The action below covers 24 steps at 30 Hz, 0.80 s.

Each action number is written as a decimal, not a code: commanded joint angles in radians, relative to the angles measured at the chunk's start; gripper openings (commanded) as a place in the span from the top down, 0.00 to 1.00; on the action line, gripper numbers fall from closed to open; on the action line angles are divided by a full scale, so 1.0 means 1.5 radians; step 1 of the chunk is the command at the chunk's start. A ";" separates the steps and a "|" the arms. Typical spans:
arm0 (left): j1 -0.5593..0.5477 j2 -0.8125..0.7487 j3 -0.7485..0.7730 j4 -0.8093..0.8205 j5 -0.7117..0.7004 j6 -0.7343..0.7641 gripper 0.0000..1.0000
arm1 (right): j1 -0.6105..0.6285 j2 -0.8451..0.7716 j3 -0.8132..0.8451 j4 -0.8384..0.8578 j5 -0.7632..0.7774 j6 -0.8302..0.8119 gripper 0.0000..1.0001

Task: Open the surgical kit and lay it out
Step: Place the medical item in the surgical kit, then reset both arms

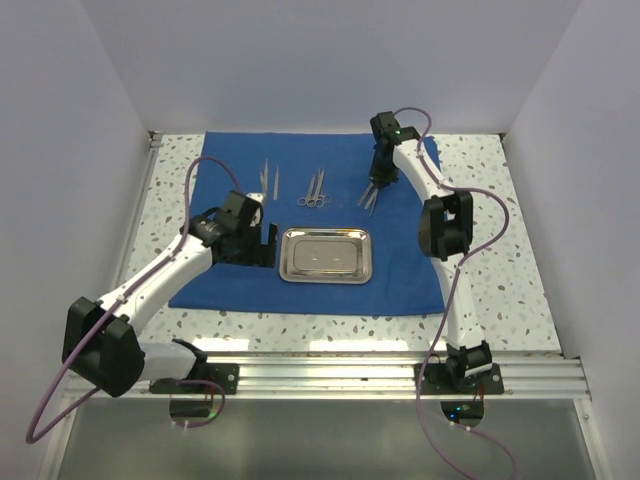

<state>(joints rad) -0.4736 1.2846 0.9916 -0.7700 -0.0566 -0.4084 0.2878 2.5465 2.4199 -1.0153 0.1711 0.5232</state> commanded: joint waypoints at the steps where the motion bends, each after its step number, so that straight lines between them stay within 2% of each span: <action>1: 0.001 0.026 0.046 0.035 0.001 -0.005 0.05 | -0.001 -0.002 0.042 0.060 0.032 -0.001 1.00; 7: 0.001 0.086 0.082 0.039 0.008 0.012 0.06 | -0.009 0.004 0.039 0.107 0.049 0.010 1.00; 9: 0.001 0.107 0.098 0.040 0.012 0.019 0.06 | -0.012 0.010 0.042 0.116 0.053 0.014 0.94; 10: 0.001 0.114 0.103 0.040 0.013 0.024 0.06 | -0.013 0.012 0.044 0.117 0.063 0.018 0.87; 11: 0.001 0.125 0.109 0.040 0.014 0.026 0.06 | -0.016 0.014 0.044 0.121 0.064 0.022 0.64; 12: 0.001 0.131 0.119 0.039 0.014 0.029 0.06 | -0.018 0.015 0.045 0.120 0.070 0.027 0.44; 14: 0.001 0.143 0.125 0.039 0.013 0.035 0.06 | -0.018 0.011 0.040 0.122 0.082 0.033 0.13; 18: 0.003 0.153 0.138 0.041 0.012 0.043 0.06 | -0.018 -0.019 0.003 0.145 0.073 0.034 0.04; 19: 0.004 0.153 0.140 0.040 0.011 0.044 0.06 | -0.017 -0.055 -0.016 0.156 0.069 0.032 0.03; 22: 0.005 0.142 0.148 0.038 -0.002 0.044 0.05 | -0.011 -0.154 -0.156 0.223 0.048 0.019 0.02; 24: 0.005 0.127 0.148 0.037 -0.018 0.046 0.06 | 0.003 -0.212 -0.210 0.265 0.038 -0.004 0.02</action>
<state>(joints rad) -0.4717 1.5135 1.1702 -0.7403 -0.0559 -0.3698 0.2657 2.4302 2.1792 -0.7448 0.2428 0.5510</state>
